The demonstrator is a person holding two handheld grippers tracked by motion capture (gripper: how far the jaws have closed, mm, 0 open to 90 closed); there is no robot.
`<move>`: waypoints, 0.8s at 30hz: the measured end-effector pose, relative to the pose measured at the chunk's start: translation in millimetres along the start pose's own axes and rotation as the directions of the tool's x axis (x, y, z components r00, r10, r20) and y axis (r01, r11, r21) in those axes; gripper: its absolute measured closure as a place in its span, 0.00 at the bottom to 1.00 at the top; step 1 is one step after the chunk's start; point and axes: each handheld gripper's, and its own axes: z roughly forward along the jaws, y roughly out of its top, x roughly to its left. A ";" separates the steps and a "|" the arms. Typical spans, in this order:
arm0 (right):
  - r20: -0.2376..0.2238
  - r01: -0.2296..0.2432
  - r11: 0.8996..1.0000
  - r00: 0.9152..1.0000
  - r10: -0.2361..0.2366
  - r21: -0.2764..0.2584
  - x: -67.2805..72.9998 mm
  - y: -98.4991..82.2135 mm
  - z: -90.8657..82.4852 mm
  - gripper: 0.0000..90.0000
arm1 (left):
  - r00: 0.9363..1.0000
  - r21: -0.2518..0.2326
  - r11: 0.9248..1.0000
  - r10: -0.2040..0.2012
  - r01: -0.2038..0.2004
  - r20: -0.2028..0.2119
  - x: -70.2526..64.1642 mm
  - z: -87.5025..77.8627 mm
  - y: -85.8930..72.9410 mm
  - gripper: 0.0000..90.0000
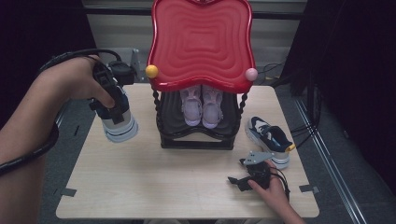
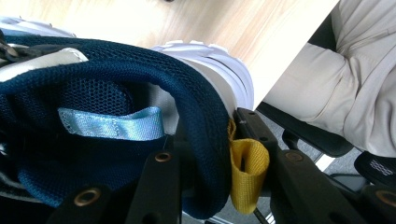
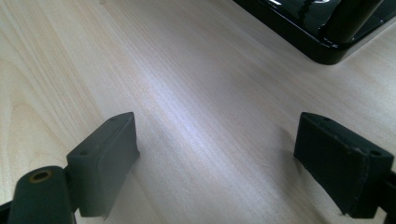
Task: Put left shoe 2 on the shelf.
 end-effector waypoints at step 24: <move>0.000 -0.001 1.000 1.000 0.001 0.000 0.1 0.0 0.0 0.14 | 0.995 -0.056 0.997 0.039 -0.045 -0.095 -10.4 -64.2 15.6 0.79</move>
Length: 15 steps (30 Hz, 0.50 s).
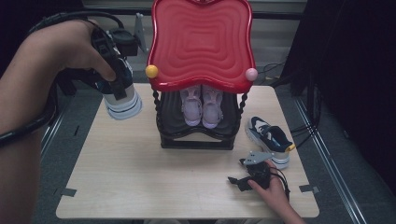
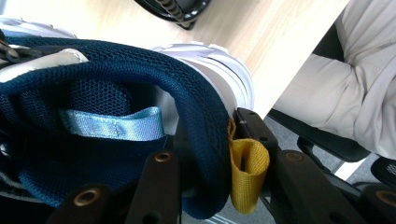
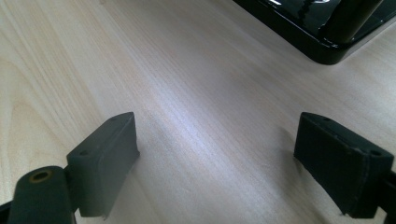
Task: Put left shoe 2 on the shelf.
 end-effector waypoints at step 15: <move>0.000 0.001 1.000 1.000 -0.001 -0.001 -0.1 0.0 0.0 0.14 | 0.995 -0.053 0.998 0.030 -0.035 -0.094 -7.0 -39.2 26.5 0.79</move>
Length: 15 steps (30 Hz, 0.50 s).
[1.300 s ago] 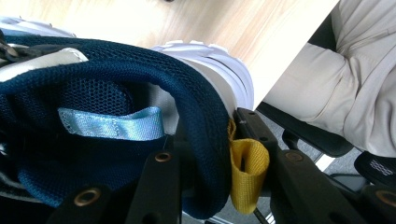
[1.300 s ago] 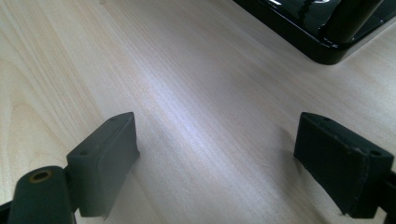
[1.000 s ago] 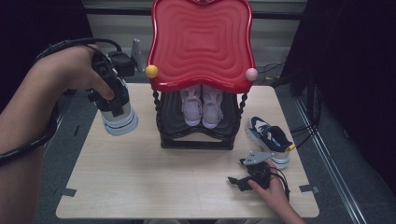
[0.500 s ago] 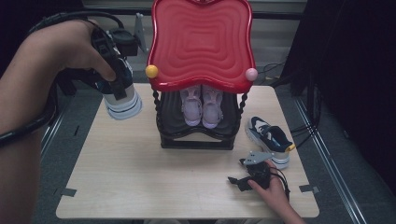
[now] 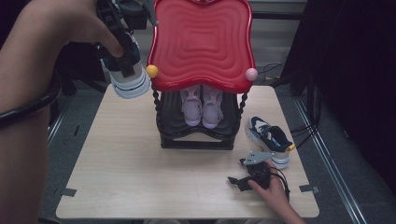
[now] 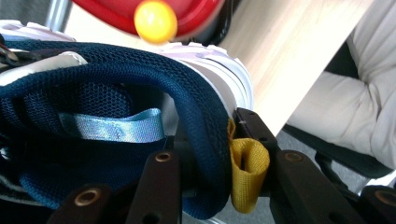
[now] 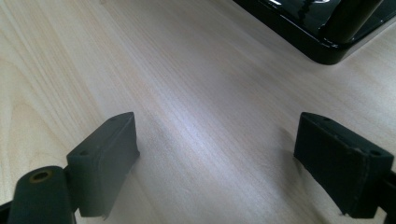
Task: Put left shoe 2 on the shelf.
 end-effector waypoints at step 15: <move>0.002 -0.003 1.000 1.000 0.003 0.002 0.2 0.0 -0.2 0.14 | 0.994 -0.029 0.996 0.080 -0.082 -0.074 -11.8 -18.8 40.4 0.80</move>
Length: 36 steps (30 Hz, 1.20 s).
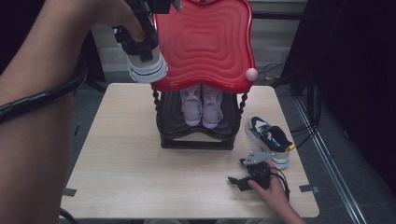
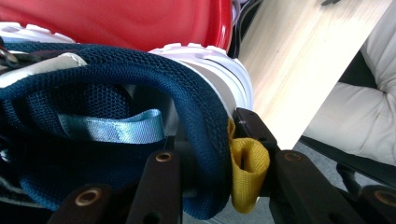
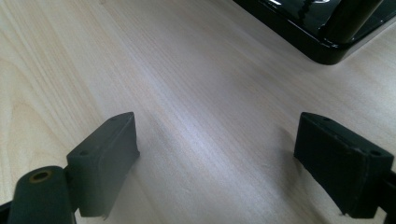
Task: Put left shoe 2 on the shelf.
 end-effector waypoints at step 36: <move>0.000 0.000 1.000 1.000 0.000 0.000 0.1 0.0 0.0 0.14 | 0.975 -0.023 0.981 0.191 -0.195 -0.116 -10.3 29.3 82.9 0.80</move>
